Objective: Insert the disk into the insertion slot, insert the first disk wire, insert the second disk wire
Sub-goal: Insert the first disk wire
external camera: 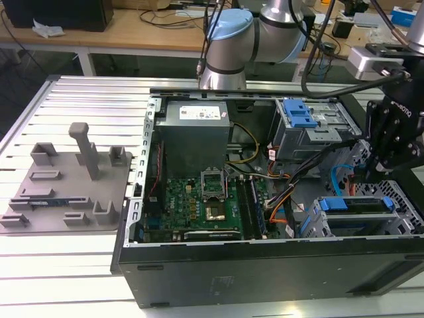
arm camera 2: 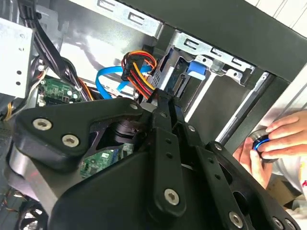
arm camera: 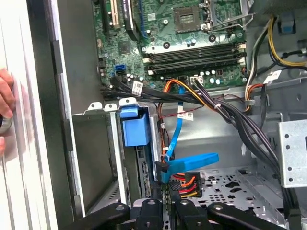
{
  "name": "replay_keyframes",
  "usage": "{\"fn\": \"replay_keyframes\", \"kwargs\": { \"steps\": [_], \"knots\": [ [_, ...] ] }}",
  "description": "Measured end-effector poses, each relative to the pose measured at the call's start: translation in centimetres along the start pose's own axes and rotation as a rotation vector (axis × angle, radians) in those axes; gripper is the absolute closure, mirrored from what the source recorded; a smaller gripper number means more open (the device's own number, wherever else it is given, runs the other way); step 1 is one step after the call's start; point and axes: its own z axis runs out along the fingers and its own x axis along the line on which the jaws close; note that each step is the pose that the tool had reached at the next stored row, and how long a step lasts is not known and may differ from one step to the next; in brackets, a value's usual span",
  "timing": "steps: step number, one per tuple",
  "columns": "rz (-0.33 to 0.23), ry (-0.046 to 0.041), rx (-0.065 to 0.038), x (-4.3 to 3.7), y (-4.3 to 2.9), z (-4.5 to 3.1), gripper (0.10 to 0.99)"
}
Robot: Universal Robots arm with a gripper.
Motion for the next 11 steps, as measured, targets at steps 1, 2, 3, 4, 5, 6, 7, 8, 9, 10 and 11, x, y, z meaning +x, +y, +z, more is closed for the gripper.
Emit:
{"fn": "replay_keyframes", "kwargs": {
  "steps": [1,2,3,4,5,6,7,8,9,10,11],
  "knots": [
    [-0.009,0.0001,-0.003,0.01,-0.01,0.00,0.918],
    [-0.016,0.0003,-0.006,0.02,-0.01,0.01,0.918],
    [-0.025,0.0010,-0.016,0.03,-0.05,0.02,0.918],
    [-0.030,0.0014,-0.021,0.03,-0.12,0.02,0.918],
    [-0.033,0.0015,-0.022,0.03,-0.22,0.03,0.918],
    [-0.038,0.0016,-0.024,0.03,-0.42,0.03,0.918],
    [-0.042,0.0017,-0.025,0.04,-0.56,0.04,0.918],
    [-0.045,0.0017,-0.026,0.04,-0.70,0.04,0.918],
    [-0.049,0.0015,-0.027,0.04,-0.89,0.05,0.918],
    [-0.050,0.0007,-0.027,0.05,-1.01,0.06,0.918],
    [-0.051,-0.0019,-0.027,0.11,-1.12,0.06,0.918]
  ]
}}
